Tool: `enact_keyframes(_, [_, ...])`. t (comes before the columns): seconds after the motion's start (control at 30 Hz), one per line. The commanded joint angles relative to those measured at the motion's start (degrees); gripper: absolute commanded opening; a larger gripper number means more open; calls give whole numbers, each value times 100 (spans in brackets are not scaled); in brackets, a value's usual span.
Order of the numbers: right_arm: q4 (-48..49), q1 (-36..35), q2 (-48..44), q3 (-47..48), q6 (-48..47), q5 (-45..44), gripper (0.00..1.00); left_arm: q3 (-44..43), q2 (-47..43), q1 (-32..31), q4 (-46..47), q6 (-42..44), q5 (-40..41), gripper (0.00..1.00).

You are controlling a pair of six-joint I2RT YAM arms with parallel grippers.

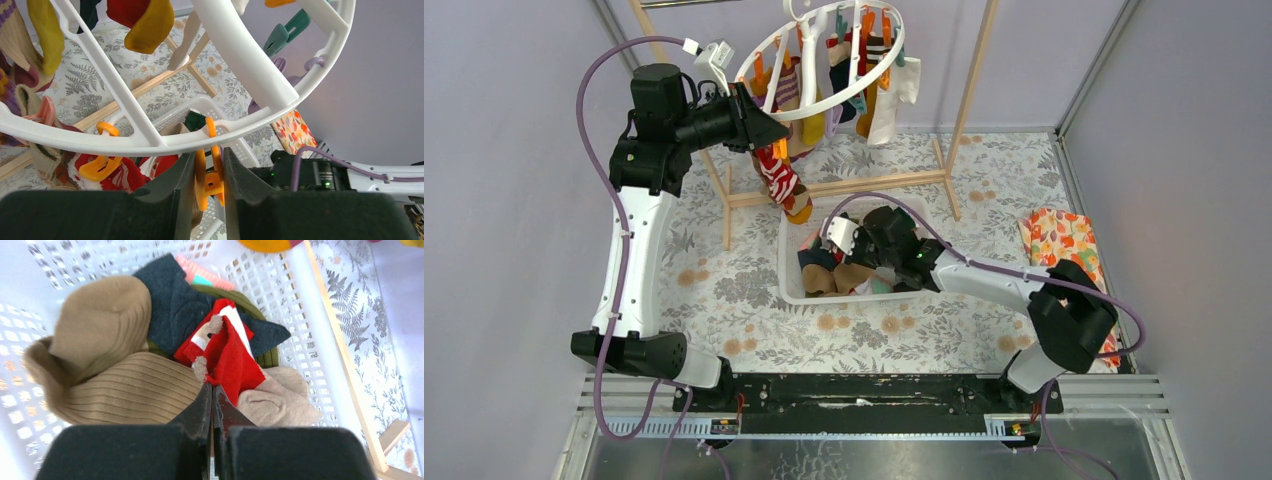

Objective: Clip the socks to the hanger
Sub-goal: Adjust the sock in the bin.

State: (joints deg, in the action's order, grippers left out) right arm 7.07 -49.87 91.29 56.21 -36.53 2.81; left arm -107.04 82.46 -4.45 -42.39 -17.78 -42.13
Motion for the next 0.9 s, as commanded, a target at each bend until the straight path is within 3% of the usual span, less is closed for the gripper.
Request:
enact_keyframes(0.0, [-226, -6, -699, 540, 856, 470, 0, -66, -69, -12, -85, 152, -199, 0])
enact_keyframes(0.2, [-658, -6, -1178, 1253, 2217, 1227, 0, -50, -72, -10, -83, 161, -299, 0])
enact_keyframes(0.37, [-1624, 7, -1079, 2222, 3121, 2159, 0, -44, -80, -10, -85, 196, -440, 0])
enact_keyframes(0.47, [-1538, 219, -1061, 2411, 4046, 2692, 0, -61, -113, -12, -85, 196, -491, 0])
enact_keyframes(0.67, [92, 1081, -1304, 943, 5703, 2653, 0, -13, -140, -10, -85, 225, -536, 0])
enact_keyframes(0.87, [1192, 2080, -676, -56, 7191, 3175, 0, 68, -157, -10, -85, 275, -525, 0])
